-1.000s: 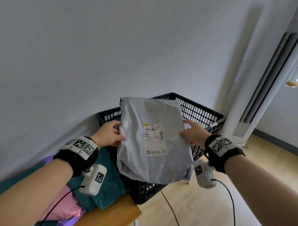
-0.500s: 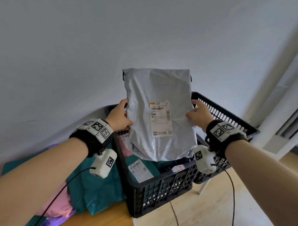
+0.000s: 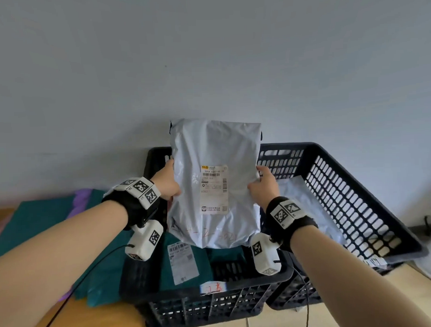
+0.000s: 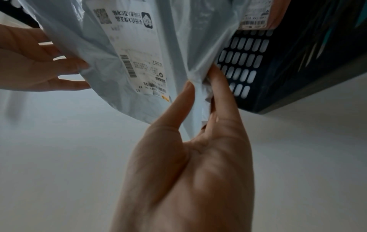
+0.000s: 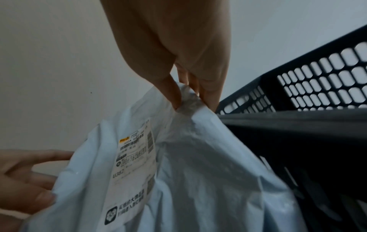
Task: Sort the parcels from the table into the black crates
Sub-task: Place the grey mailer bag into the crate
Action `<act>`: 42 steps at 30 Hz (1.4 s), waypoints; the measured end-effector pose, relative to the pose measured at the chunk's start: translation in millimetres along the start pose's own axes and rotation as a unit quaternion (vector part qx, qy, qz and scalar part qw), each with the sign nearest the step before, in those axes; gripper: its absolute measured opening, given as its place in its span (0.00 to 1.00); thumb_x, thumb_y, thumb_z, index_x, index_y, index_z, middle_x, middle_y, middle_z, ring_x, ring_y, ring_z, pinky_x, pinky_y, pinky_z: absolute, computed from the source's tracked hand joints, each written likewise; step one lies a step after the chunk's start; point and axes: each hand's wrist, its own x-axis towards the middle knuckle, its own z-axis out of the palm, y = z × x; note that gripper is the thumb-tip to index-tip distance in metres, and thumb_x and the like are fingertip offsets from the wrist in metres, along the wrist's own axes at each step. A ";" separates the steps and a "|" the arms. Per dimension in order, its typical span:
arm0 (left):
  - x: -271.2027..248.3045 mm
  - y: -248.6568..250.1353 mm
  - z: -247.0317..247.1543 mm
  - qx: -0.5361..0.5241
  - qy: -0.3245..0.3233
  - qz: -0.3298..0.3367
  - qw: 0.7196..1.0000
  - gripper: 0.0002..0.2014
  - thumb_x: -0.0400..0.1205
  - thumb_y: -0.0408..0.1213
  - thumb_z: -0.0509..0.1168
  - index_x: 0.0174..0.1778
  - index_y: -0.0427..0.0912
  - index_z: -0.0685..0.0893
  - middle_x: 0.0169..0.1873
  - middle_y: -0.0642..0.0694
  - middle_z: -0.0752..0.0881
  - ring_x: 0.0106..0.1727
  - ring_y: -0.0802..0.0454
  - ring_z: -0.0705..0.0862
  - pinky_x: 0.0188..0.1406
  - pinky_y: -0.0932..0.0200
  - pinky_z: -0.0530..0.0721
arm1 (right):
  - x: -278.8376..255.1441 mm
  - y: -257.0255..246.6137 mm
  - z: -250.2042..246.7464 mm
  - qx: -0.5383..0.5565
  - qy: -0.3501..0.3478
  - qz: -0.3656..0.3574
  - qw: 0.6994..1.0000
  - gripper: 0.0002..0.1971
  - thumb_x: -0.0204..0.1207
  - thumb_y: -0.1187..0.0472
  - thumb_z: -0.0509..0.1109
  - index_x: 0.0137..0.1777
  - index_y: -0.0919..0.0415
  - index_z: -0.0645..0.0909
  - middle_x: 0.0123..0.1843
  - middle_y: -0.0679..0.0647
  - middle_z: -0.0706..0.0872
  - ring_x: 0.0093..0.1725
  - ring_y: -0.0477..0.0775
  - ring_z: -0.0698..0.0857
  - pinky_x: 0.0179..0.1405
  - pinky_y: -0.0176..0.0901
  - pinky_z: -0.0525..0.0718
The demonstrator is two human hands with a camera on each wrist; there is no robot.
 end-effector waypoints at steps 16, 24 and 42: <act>36.2 -58.2 69.2 0.111 -0.028 -0.175 0.978 0.40 0.69 0.27 0.68 0.76 0.37 0.57 0.55 0.38 0.79 0.52 0.39 0.83 0.43 0.50 0.87 | 19.2 37.2 56.1 -0.080 -0.126 0.072 0.986 0.27 0.79 0.71 0.59 0.77 0.54 0.62 0.64 0.61 0.81 0.60 0.63 0.82 0.55 0.50 0.82; 57.9 -82.3 96.5 0.103 -0.058 -0.215 0.969 0.41 0.75 0.27 0.67 0.80 0.41 0.51 0.62 0.37 0.77 0.62 0.38 0.80 0.56 0.48 0.84 | 41.5 69.3 85.0 -0.084 -0.138 0.145 0.976 0.28 0.79 0.71 0.57 0.78 0.51 0.63 0.66 0.59 0.80 0.63 0.61 0.81 0.63 0.50 0.80; 93.7 -118.8 133.5 0.024 -0.028 -0.295 0.955 0.32 0.80 0.31 0.60 0.79 0.38 0.56 0.65 0.34 0.78 0.65 0.37 0.80 0.66 0.49 0.77 | 91.4 102.9 131.3 -0.174 -0.119 0.217 0.953 0.24 0.80 0.67 0.58 0.77 0.56 0.64 0.71 0.59 0.75 0.69 0.59 0.76 0.67 0.47 0.73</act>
